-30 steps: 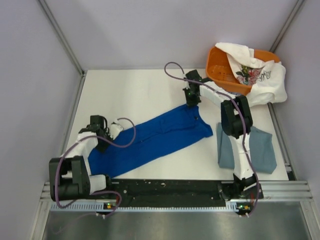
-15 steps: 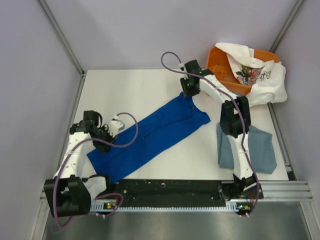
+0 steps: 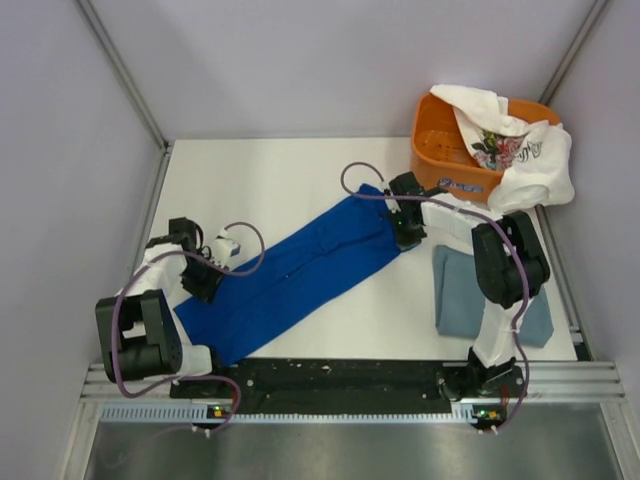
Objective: Fold and stack the t-shirts
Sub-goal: Rotate the tshirt 70 degrees
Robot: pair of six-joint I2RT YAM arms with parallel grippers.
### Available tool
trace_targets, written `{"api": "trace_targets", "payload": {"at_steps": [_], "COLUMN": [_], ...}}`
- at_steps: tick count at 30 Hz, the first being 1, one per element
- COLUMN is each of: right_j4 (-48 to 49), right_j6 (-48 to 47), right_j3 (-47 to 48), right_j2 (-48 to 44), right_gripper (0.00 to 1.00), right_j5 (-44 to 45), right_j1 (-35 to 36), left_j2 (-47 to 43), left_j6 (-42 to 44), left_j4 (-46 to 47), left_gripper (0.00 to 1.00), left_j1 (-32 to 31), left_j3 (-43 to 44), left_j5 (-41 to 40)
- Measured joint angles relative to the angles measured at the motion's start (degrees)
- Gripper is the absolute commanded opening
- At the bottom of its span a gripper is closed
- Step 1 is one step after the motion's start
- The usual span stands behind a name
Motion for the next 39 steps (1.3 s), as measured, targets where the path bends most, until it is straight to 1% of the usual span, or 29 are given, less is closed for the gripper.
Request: {"api": "trace_targets", "payload": {"at_steps": [2,5,8,11,14,15,18,20,23,25,27,29,31,33,36,37,39], "right_j4": [0.70,-1.03,-4.81,-9.09,-13.16,-13.49,-13.90,-13.77,-13.09,-11.30,-9.68,-8.33,-7.04,-6.01,-5.31,-4.74,-2.84], "right_j6": [-0.37,-0.57,-0.87,-1.44,-2.19,-2.40,-2.40,-2.56,-3.56,-4.44,-5.46,-6.43,-6.95,-7.56,-8.22,-8.44,-9.14], "right_j3": [1.86,6.58,15.26,28.70,46.97,52.63,66.14,69.94,72.94,72.83,72.72,72.72,72.43,70.42,65.59,62.97,55.76], "right_j2": [2.03,5.49,11.23,19.54,30.14,33.48,41.35,43.63,45.44,45.55,45.55,45.55,45.40,44.26,40.72,38.58,32.44], "right_gripper": [0.00,0.00,0.00,0.00,0.00,0.00,0.00,0.00,0.00,0.00,0.00,0.09,0.18,0.32,0.43,0.48,0.55], "right_j5": [0.68,1.33,2.47,3.37,3.37,2.71,-0.11,-1.99,-4.74,-5.33,-5.92,-7.06,-8.39,-9.62,-11.67,-12.81,-15.65], "right_j1": [0.04,0.09,0.13,0.11,-0.09,-0.22,-0.76,-1.25,-2.01,-2.40,-2.69,-2.97,-3.19,-3.19,-3.10,-2.91,-2.47], "left_j2": [0.31,0.28,-0.94,-2.78,-4.39,-4.63,-4.24,-3.28,-0.22,2.12,3.17,2.71,1.01,-2.78,-11.65,-14.23,-21.29], "left_j6": [0.04,0.63,2.29,3.28,3.93,3.98,3.87,3.65,2.89,2.29,1.66,1.20,0.98,0.92,1.64,2.01,3.67], "left_j4": [1.62,2.60,2.95,3.06,2.69,2.32,0.61,-0.50,-2.19,-3.32,-4.31,-5.14,-6.64,-9.20,-13.75,-14.64,-16.35], "left_gripper": [0.32,0.32,0.32,0.34,0.36,0.36,0.37,0.38,0.37,0.38,0.39,0.41,0.45,0.49,0.53,0.53,0.53], "left_j1": [0.02,0.02,-1.29,-4.13,-10.27,-14.36,-25.90,-30.53,-37.57,-42.42,-45.53,-47.17,-47.39,-47.36,-46.88,-46.58,-44.70], "left_j3": [-1.25,-4.55,-6.91,-8.24,-9.46,-9.66,-9.49,-8.81,-6.84,-5.35,-4.46,-4.37,-4.35,-3.91,-1.25,-0.59,-0.09], "left_j5": [-0.76,-1.29,-1.88,-2.93,-4.20,-5.20,-5.25,-4.26,-2.75,-2.54,-1.95,0.24,1.99,3.21,4.11,4.13,3.63]}}
